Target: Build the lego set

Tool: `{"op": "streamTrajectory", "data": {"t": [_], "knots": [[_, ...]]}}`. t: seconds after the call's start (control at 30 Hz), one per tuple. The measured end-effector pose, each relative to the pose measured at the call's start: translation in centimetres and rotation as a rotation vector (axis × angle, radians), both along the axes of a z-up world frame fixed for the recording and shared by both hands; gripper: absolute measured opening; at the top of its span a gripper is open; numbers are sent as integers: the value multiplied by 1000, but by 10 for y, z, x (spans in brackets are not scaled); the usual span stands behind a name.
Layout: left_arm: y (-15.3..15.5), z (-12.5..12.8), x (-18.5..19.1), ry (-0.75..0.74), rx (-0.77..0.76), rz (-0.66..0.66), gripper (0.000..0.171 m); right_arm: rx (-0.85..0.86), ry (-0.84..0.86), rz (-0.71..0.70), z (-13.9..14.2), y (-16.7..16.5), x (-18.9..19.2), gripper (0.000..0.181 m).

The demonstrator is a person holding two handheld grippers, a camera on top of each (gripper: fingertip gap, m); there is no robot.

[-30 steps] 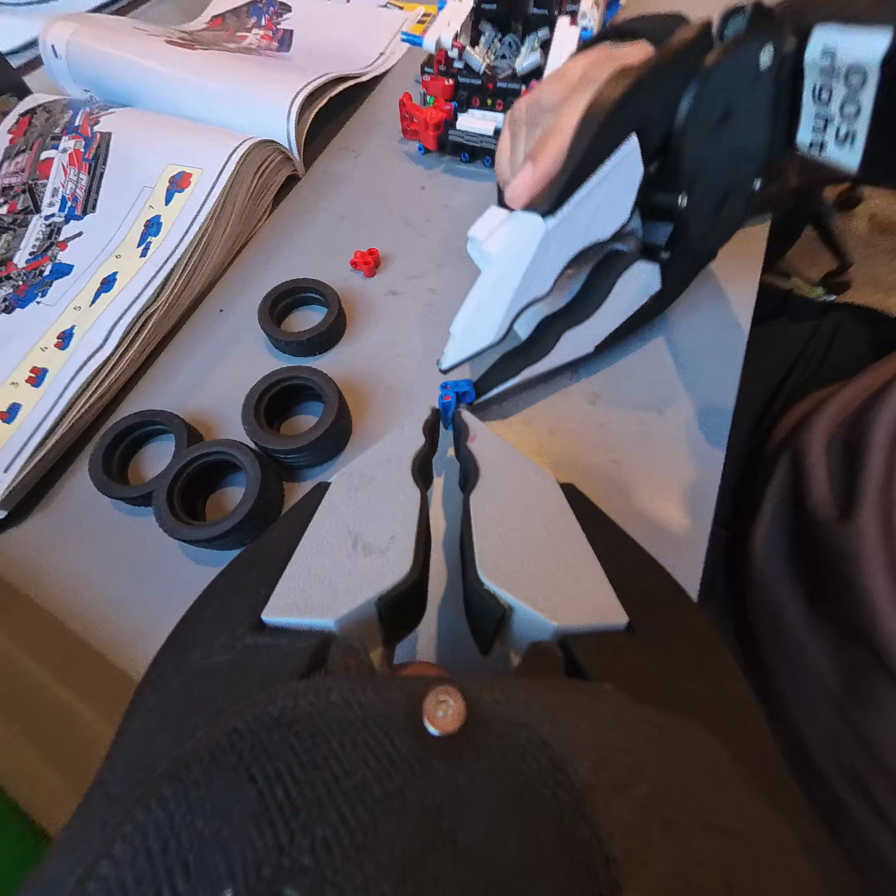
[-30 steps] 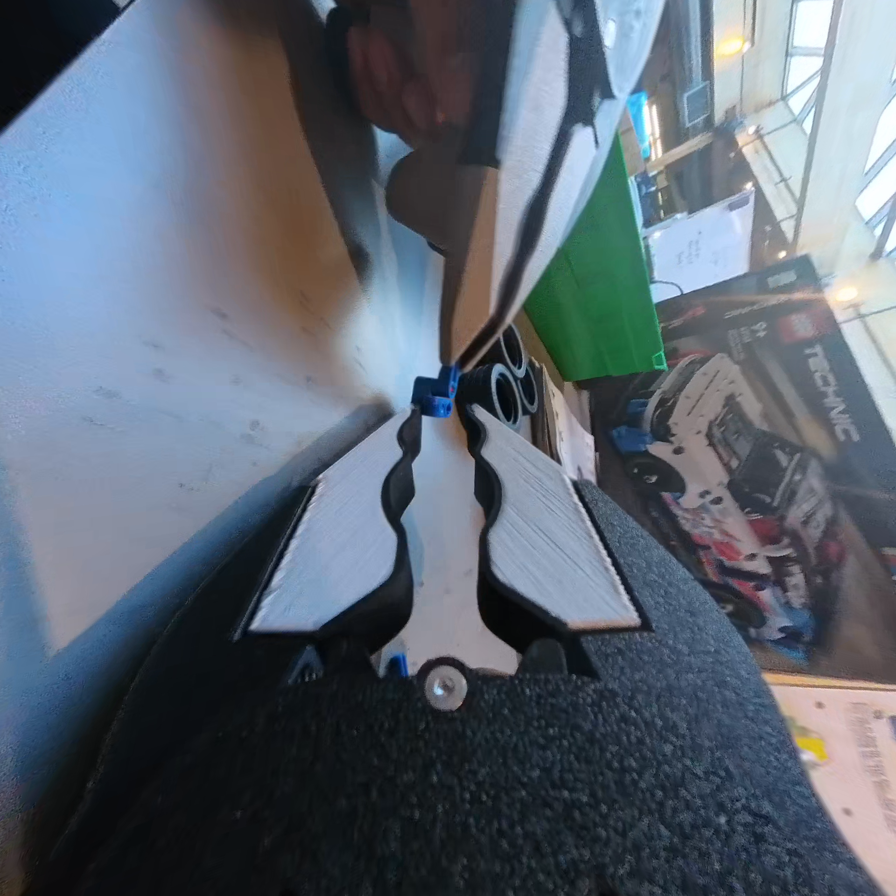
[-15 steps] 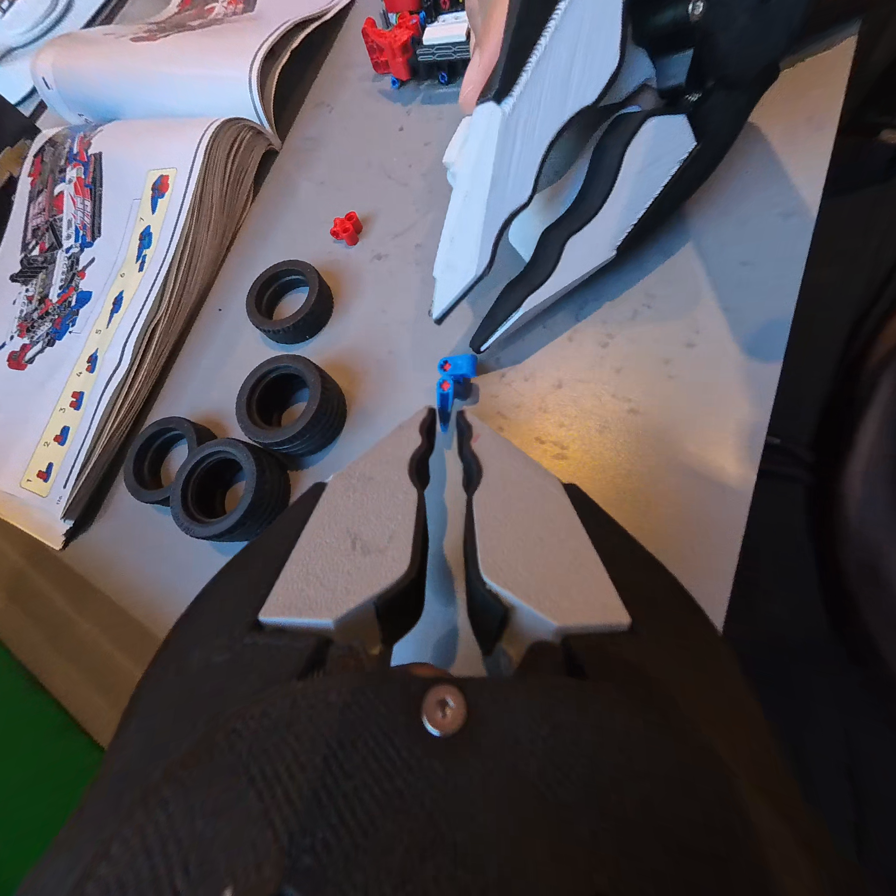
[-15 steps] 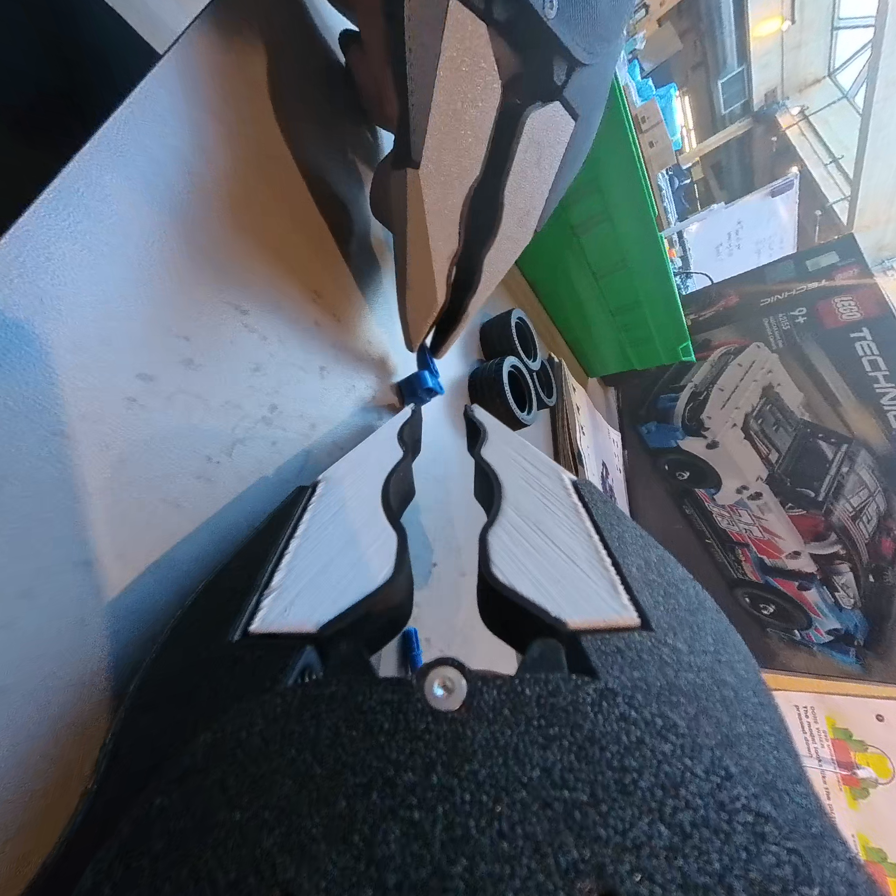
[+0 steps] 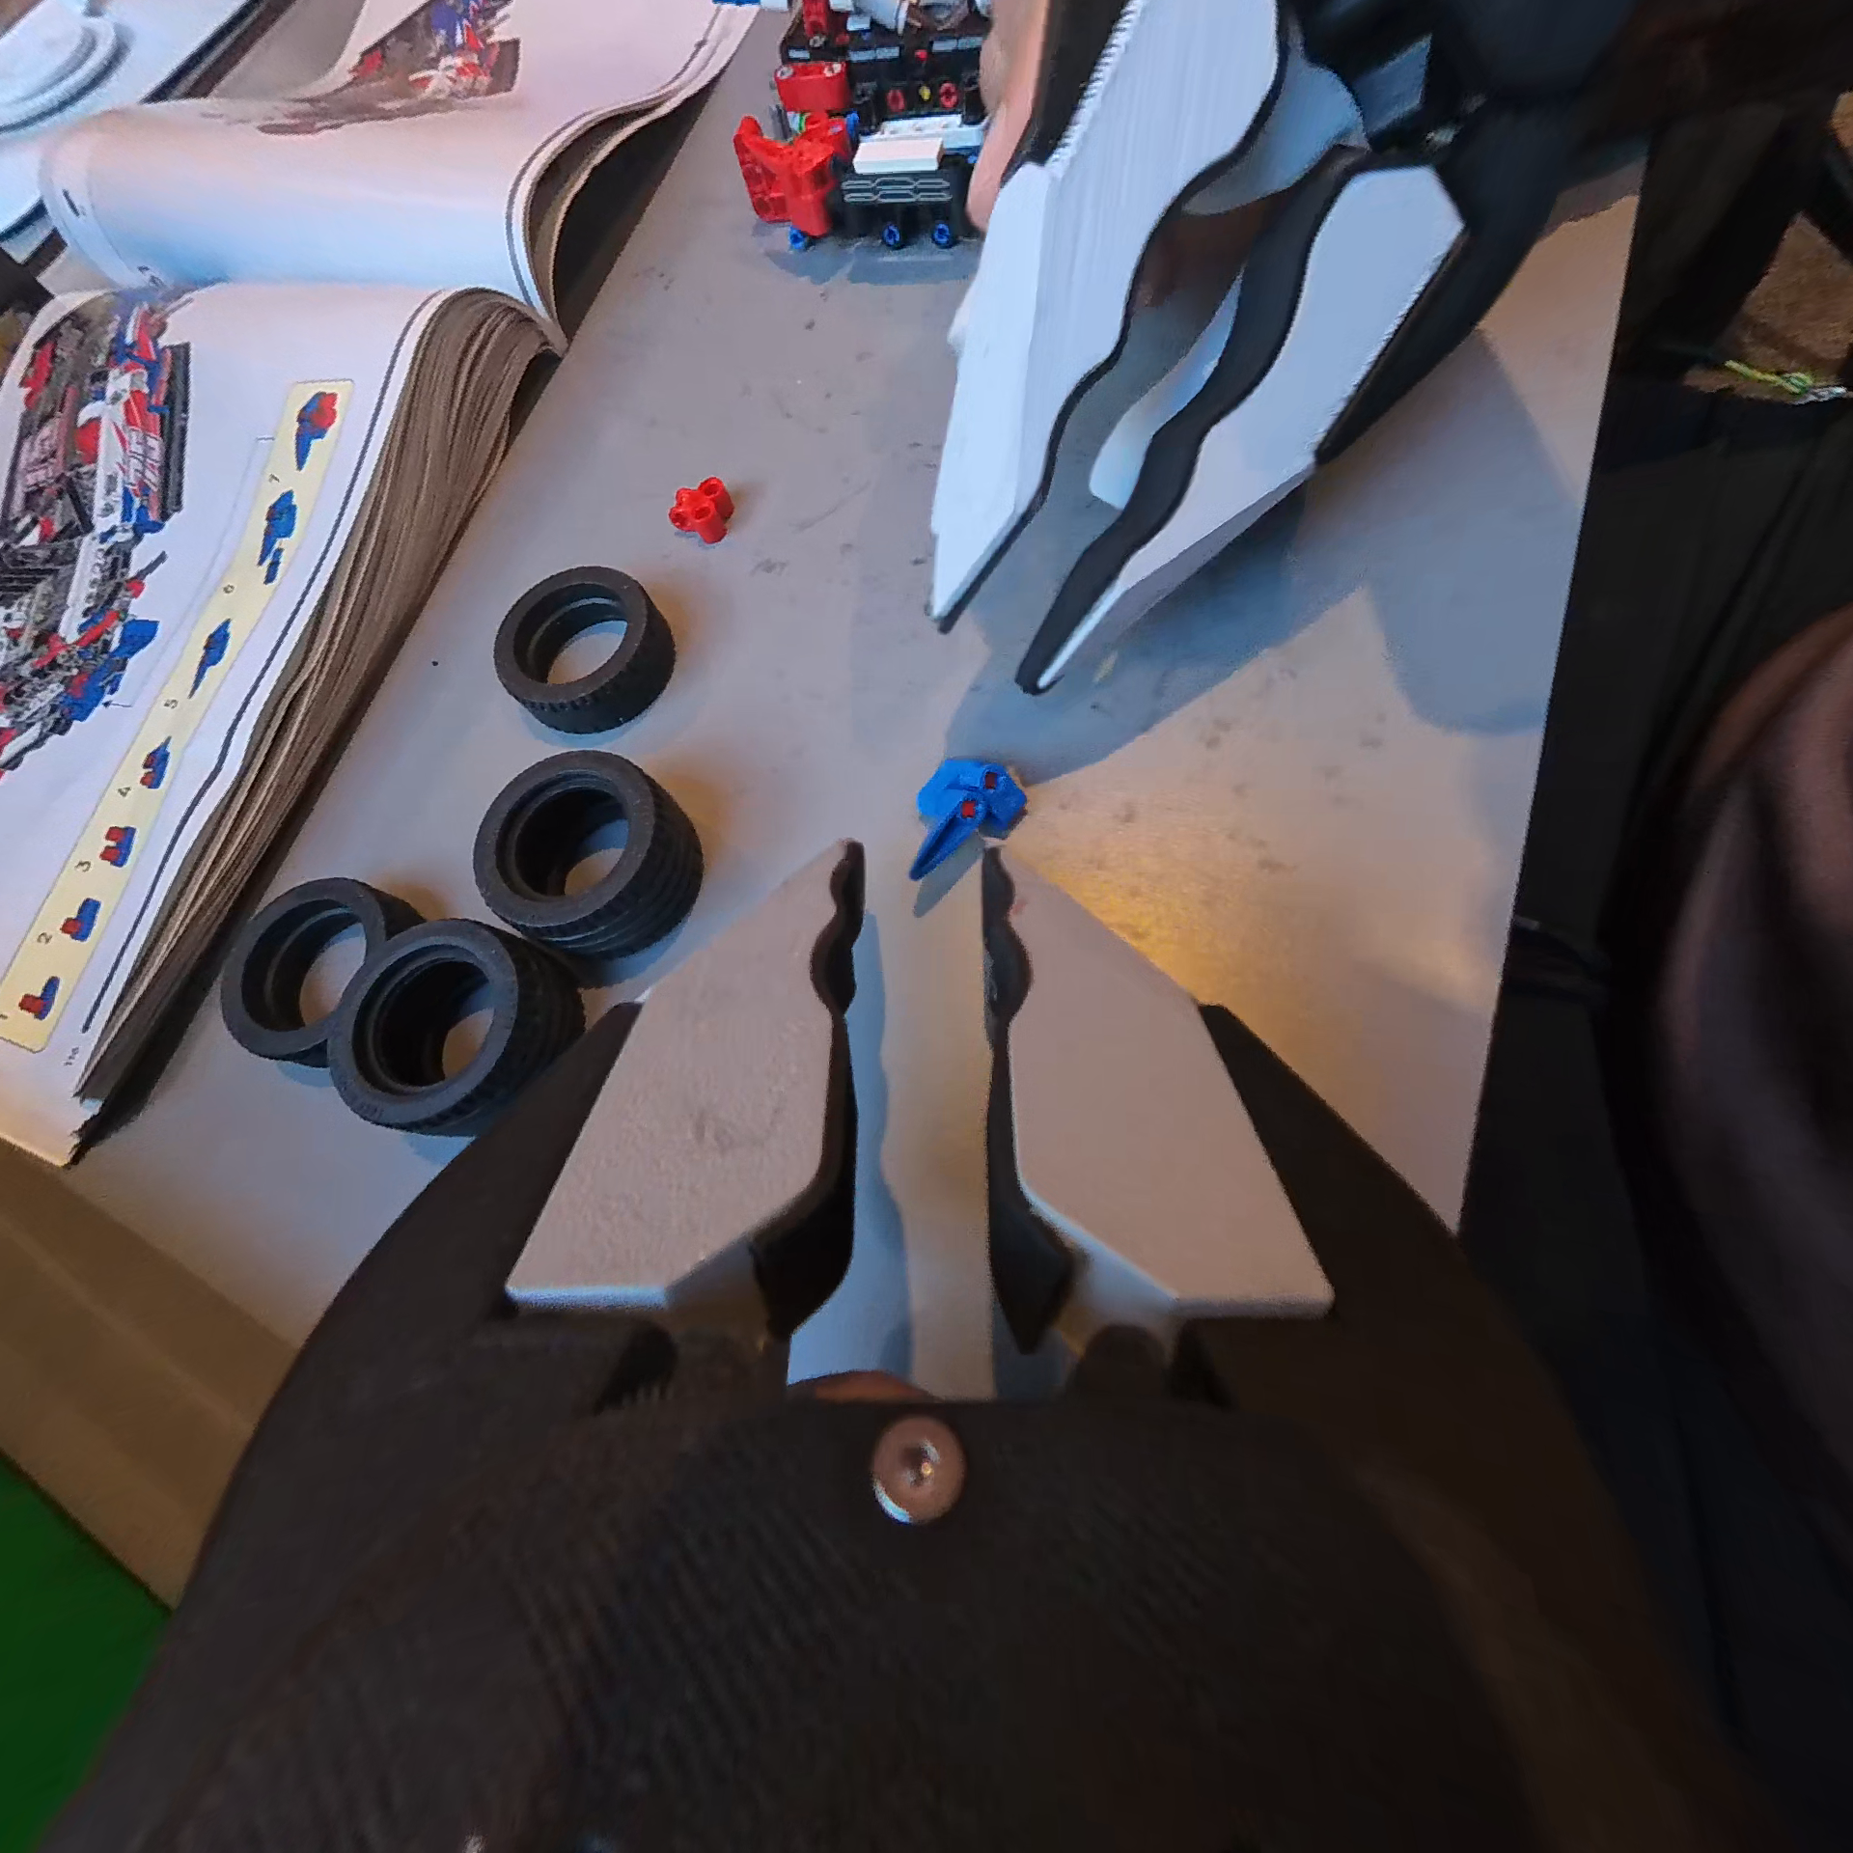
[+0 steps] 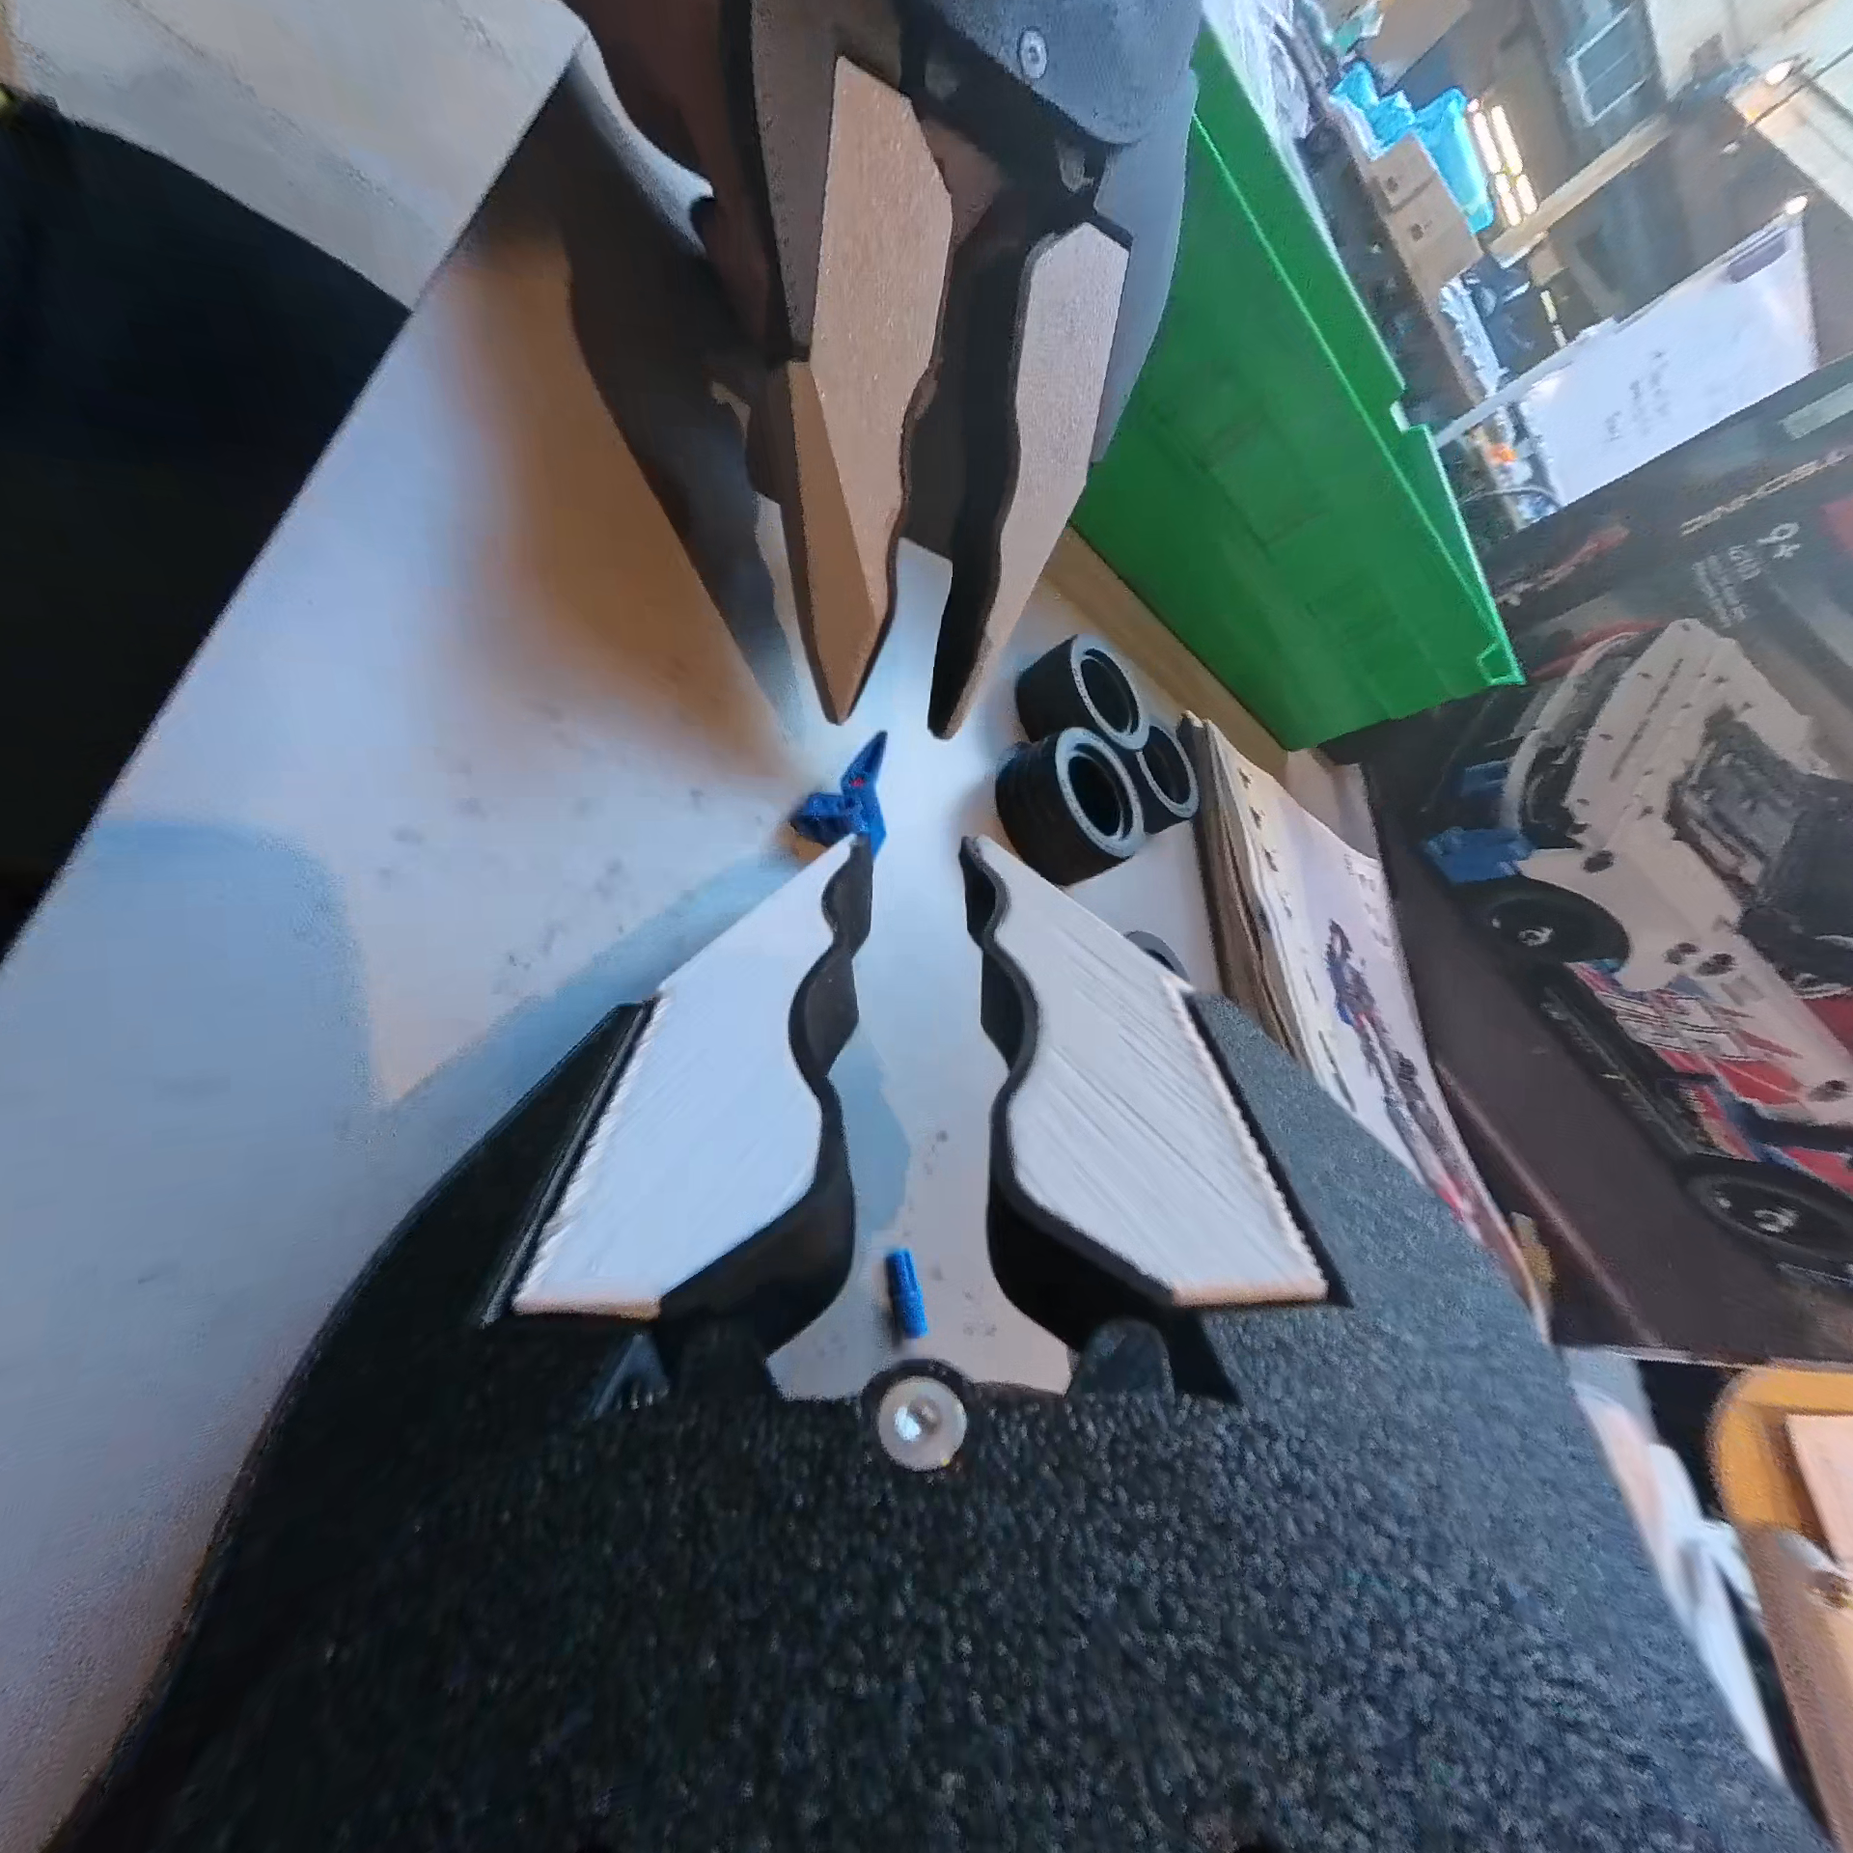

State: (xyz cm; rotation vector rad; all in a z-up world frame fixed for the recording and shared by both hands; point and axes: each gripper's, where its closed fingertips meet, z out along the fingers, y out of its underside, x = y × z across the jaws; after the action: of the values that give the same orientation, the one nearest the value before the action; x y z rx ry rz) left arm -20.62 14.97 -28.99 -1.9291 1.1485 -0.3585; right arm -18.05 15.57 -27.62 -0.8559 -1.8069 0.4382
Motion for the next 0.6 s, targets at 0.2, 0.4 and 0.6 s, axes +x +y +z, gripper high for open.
{"op": "streamTrajectory", "data": {"t": [0.2,0.4,0.6], "knots": [[-1,-14,4,64,-69,-23,22,-129,-71,-41,-5,-1,-5,21],[-2,-16,10,88,-50,-49,4,-314,-131,-84,-8,-2,-4,30],[1,-16,15,17,-168,3,4,-328,-182,-70,-15,-5,-5,31]]}}
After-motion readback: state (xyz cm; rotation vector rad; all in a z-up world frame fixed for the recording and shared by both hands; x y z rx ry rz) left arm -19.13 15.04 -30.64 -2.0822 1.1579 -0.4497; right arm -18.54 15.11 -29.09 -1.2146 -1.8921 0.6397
